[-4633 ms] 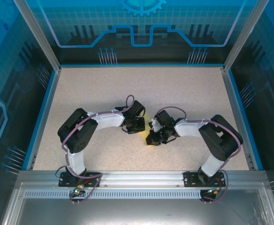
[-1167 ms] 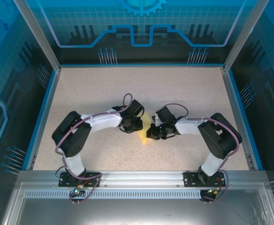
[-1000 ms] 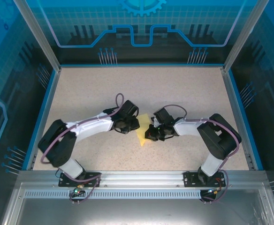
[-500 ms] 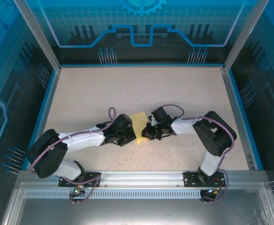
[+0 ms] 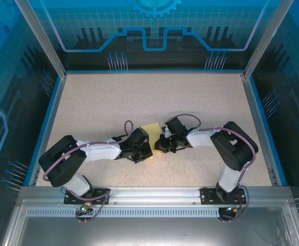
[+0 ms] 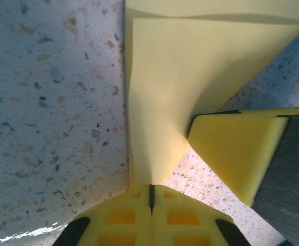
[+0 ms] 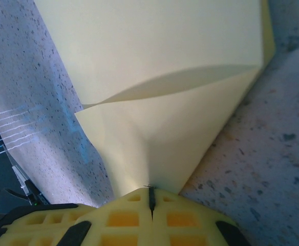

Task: Fold a paper plane with a square sheet of paper (pick it up from the middle)
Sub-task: Third fold the triangle at the center of the table.

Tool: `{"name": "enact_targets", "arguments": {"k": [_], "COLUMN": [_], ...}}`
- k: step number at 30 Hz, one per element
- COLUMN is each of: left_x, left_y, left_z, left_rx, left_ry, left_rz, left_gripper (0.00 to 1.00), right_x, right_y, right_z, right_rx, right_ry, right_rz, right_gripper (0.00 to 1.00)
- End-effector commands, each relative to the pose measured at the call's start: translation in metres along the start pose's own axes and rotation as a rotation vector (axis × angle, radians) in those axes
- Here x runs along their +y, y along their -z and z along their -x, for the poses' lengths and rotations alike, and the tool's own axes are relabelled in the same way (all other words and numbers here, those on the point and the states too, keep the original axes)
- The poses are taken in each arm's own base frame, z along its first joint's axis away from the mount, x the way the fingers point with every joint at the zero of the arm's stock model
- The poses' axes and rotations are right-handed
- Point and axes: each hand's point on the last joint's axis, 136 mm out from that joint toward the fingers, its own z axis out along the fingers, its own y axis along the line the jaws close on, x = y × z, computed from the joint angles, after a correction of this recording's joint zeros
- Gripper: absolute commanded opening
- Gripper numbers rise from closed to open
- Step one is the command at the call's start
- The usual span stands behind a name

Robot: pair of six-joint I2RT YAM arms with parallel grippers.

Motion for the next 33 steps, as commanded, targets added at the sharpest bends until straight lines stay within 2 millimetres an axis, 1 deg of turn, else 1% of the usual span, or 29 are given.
{"name": "enact_targets", "arguments": {"k": [1,5,8,14,17,20,23,24,28,33], "left_x": [-0.006,0.000,0.005,0.012,0.017,0.025,0.034,0.036,0.044,0.045], "left_y": [-0.005,-0.008,-0.011,-0.010,-0.009,-0.009,-0.008,-0.008,-0.011,-0.012], "left_z": [-0.006,-0.007,-0.009,-0.010,-0.012,-0.013,-0.016,-0.017,-0.021,-0.022], "left_rx": [0.033,0.039,0.046,0.050,0.055,0.063,0.077,0.081,0.102,0.113], "left_ry": [0.008,0.014,0.017,0.022,0.025,0.032,0.035,0.035,0.042,0.039], "left_rz": [-0.005,0.024,0.044,0.083,0.114,0.158,0.204,0.215,0.250,0.259], "left_gripper": [0.00,0.00,0.00,0.00,0.00,0.00,0.00,0.00,0.00,0.00], "right_x": [0.019,0.023,0.016,0.003,-0.004,-0.013,-0.025,-0.018,-0.028,-0.038], "right_y": [0.006,0.008,0.006,-0.004,-0.007,-0.006,-0.002,0.002,0.013,0.029], "right_z": [0.001,0.002,0.000,-0.003,0.001,0.008,0.018,0.032,0.058,0.090], "right_rx": [-0.008,-0.004,0.011,0.054,0.059,0.053,0.037,0.009,-0.033,-0.090], "right_ry": [0.082,0.150,0.179,0.202,0.204,0.189,0.167,0.174,0.148,0.118], "right_rz": [0.037,0.033,0.004,-0.040,-0.065,-0.080,-0.098,-0.087,-0.096,-0.109], "right_gripper": [0.00,0.00,0.00,0.00,0.00,0.00,0.00,0.00,0.00,0.00]}}
